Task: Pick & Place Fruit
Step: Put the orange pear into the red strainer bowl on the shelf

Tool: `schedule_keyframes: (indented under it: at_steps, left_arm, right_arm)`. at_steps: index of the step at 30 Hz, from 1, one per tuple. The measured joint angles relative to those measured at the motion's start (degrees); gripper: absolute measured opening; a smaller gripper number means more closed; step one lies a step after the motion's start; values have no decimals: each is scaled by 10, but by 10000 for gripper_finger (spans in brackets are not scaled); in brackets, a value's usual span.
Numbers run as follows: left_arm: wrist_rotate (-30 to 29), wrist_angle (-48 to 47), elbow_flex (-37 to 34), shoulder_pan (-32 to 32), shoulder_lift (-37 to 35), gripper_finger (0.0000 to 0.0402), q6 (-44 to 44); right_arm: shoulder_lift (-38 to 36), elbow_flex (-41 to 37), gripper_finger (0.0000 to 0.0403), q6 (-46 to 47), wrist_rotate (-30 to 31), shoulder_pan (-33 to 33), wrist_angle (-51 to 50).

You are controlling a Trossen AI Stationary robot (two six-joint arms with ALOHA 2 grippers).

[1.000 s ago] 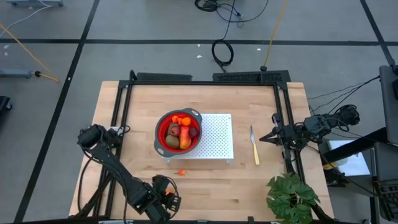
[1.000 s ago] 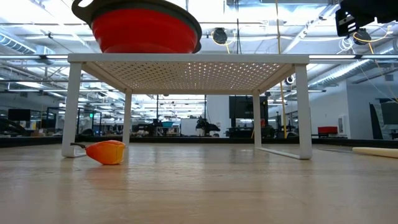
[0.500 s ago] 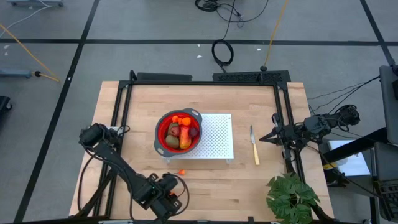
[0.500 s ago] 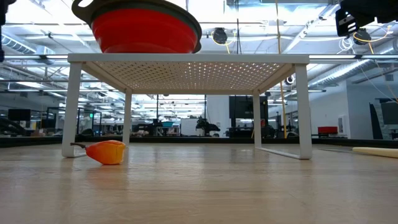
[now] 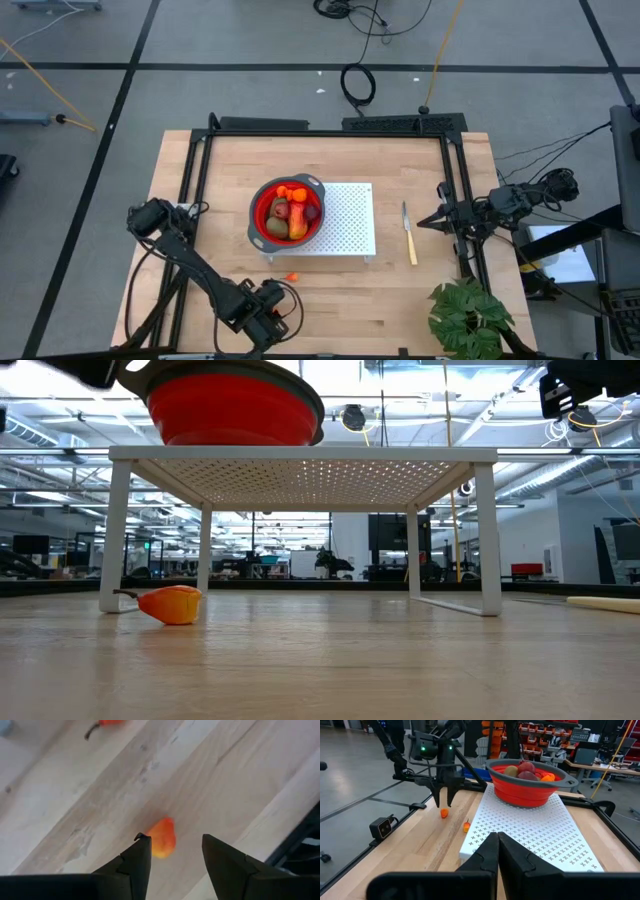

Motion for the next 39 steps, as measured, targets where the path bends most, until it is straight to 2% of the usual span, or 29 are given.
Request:
schedule_keyframes:
  at_steps: [10,17,28,39]
  left_arm:
    - [19,30,-50,4,0,184,-5]
    - [38,95,-79,9,0,184,46]
    - [52,91,-92,16,0,182,38]
    - [53,104,-92,16,0,101,8]
  right_arm:
    - [0,0,0,0,0,0,0]
    - [0,0,0,0,0,0,0]
    - [0,0,0,0,0,0,0]
    - [0,0,0,0,0,0,0]
